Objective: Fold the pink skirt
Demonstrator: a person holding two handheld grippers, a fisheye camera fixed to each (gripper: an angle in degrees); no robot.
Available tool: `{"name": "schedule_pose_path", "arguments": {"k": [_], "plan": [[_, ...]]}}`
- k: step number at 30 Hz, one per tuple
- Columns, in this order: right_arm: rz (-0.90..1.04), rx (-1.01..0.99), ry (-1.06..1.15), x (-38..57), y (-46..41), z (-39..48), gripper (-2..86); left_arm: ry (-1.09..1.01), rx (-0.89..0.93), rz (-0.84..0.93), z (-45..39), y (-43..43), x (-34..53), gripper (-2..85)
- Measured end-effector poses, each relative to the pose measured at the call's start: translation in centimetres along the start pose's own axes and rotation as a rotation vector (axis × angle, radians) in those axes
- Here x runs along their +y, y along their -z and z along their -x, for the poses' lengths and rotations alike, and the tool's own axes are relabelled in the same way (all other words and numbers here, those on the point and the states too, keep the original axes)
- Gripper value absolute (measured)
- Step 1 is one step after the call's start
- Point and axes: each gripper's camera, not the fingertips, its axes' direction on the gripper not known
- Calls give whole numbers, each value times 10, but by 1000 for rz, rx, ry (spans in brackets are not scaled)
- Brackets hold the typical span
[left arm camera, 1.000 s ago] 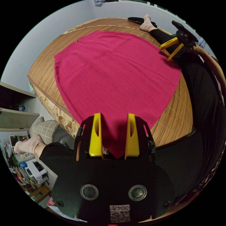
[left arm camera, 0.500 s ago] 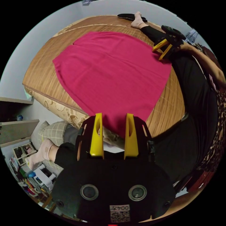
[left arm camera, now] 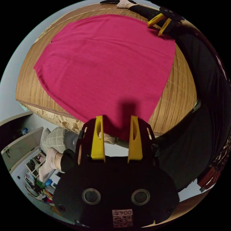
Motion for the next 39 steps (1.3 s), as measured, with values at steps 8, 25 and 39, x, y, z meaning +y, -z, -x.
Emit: {"name": "schedule_pose_path", "arguments": {"k": [8,25,39], "plan": [[10,-7,10,21,21,-7,141,102,-6,0,49,-16,23,236],[-722,-59,-394,101,112,-139,170,548,193,-732,227,4,81,210],[-646,-104,-424,97,105,-170,209,829,303,-718,394,-86,75,195]]}}
